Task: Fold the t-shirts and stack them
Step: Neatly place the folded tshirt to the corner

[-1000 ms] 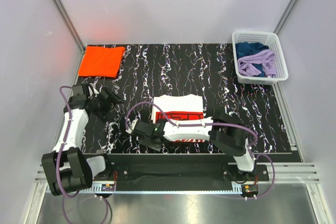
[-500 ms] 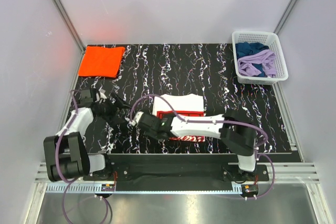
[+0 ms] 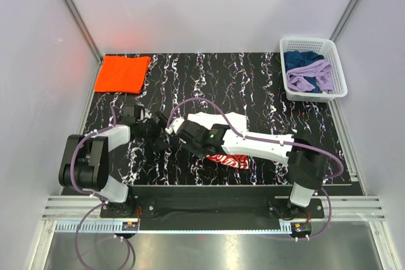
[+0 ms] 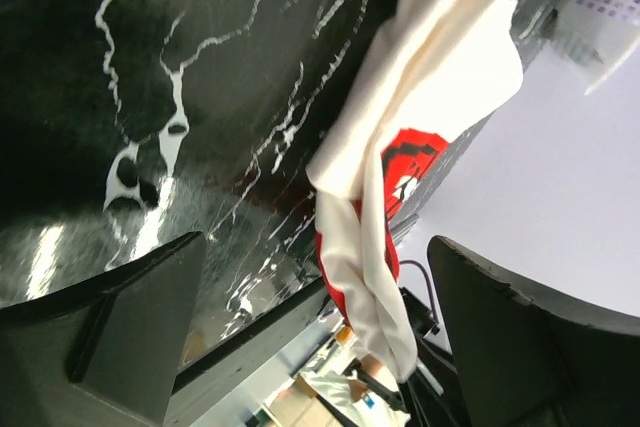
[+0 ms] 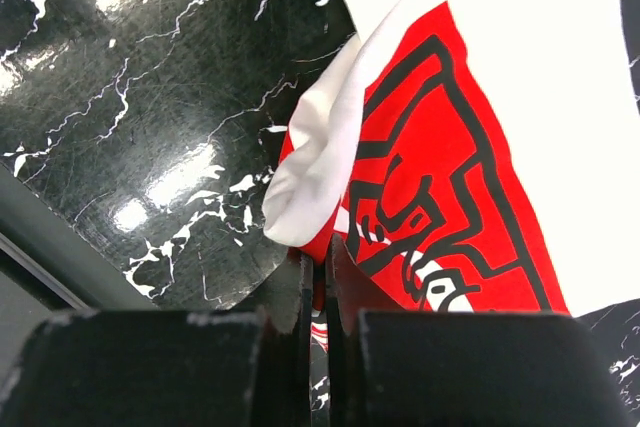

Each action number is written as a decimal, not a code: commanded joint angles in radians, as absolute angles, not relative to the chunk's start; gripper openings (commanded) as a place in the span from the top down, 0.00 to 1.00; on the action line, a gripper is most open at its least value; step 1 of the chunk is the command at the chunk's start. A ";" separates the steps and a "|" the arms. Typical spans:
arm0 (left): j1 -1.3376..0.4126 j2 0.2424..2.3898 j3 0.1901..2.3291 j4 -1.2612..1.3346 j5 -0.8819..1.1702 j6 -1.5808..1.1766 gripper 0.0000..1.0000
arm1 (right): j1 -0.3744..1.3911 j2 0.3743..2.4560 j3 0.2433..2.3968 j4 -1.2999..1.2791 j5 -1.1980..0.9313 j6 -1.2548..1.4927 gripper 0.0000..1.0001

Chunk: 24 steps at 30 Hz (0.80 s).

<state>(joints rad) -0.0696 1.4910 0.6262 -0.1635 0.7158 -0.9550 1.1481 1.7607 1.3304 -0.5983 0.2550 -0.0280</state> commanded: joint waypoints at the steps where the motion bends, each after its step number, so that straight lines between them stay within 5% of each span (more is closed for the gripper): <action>1: -0.109 1.540 0.680 -0.081 0.684 -1.037 0.01 | 1.121 1.677 1.331 -0.589 0.239 -0.021 1.00; 12: -0.222 1.730 0.715 0.159 0.673 -1.213 0.01 | 1.108 1.661 1.362 -0.620 0.213 -0.034 1.00; 24: -0.291 1.813 0.733 0.144 0.601 -1.258 0.01 | 1.058 1.612 1.351 -0.606 0.181 -0.032 1.00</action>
<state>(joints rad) -0.2592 1.7515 0.7238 0.1486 0.6888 -1.2671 1.0721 1.6764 1.3296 -0.6254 0.1989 -0.0288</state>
